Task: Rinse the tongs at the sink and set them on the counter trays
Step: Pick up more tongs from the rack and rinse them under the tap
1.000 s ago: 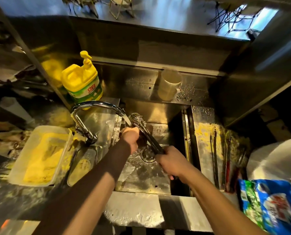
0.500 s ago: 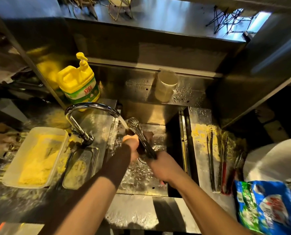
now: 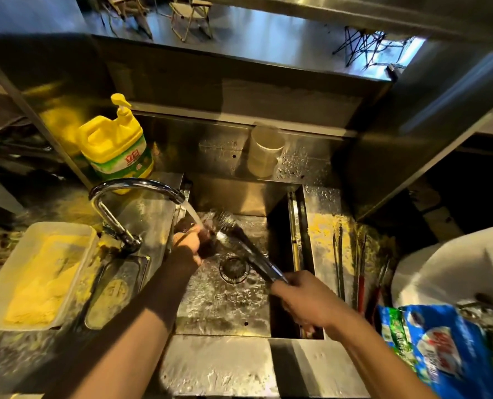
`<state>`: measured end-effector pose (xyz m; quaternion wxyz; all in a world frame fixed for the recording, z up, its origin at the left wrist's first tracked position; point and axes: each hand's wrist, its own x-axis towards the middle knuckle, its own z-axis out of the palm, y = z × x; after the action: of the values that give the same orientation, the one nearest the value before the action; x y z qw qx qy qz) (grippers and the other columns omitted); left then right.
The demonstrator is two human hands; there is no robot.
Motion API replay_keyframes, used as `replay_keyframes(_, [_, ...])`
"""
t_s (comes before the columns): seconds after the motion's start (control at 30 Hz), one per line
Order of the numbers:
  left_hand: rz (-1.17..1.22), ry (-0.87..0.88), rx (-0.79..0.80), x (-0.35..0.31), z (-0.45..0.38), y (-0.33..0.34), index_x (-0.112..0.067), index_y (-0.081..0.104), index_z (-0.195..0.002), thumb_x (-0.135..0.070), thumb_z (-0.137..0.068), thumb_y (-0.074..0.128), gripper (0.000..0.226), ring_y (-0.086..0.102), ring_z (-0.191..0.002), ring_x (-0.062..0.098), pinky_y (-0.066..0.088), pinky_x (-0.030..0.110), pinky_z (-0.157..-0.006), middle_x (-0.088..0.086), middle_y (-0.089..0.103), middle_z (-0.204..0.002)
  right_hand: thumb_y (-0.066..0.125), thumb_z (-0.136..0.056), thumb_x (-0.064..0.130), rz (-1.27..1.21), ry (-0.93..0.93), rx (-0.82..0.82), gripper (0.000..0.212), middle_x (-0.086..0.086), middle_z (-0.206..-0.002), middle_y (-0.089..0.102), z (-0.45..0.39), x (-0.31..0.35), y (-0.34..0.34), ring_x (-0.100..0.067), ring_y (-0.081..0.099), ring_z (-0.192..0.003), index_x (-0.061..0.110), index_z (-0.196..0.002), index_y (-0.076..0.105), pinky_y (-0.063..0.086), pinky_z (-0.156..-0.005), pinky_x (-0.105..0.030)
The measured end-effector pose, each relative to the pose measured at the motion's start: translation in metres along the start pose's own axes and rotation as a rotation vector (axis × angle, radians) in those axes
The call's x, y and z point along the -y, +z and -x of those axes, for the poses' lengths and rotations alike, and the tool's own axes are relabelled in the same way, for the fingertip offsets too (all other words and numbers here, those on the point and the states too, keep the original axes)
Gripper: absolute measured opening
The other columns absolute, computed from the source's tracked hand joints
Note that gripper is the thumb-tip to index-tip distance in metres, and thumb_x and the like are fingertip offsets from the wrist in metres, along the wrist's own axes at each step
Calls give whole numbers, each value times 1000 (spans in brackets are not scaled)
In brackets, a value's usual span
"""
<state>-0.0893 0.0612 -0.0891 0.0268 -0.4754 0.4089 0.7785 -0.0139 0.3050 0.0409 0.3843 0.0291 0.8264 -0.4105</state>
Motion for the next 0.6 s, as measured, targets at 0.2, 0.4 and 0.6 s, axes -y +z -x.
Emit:
replay_keyframes(0.2, [90, -98, 184, 11, 30, -7, -13, 52, -139, -27, -99, 52, 43, 61, -119, 26, 44, 36, -102, 11, 56, -141, 53, -92, 41, 221, -107, -188, 27, -7, -81, 67, -26, 15, -3, -29, 67, -73, 16, -101, 56, 55, -64, -43])
replay_keyframes(0.4, [182, -23, 397, 12, 38, -5, -9, 56, -123, -40, -97, 46, 41, 54, -126, 35, 49, 57, -97, 18, 60, -124, 78, -80, 24, 176, -53, -135, 59, -9, -89, 67, -37, 17, 12, -9, 62, -43, 18, -114, 31, 43, -38, -25])
replay_keyframes(0.6, [206, -49, 463, 10, 37, -12, -12, 51, -123, -38, -101, 41, 36, 49, -128, 38, 31, 64, -111, 19, 58, -119, 60, -86, 18, 188, -103, -95, 36, -10, -83, 70, -34, 23, 17, -23, 63, -60, 19, -122, 58, 57, -62, -44])
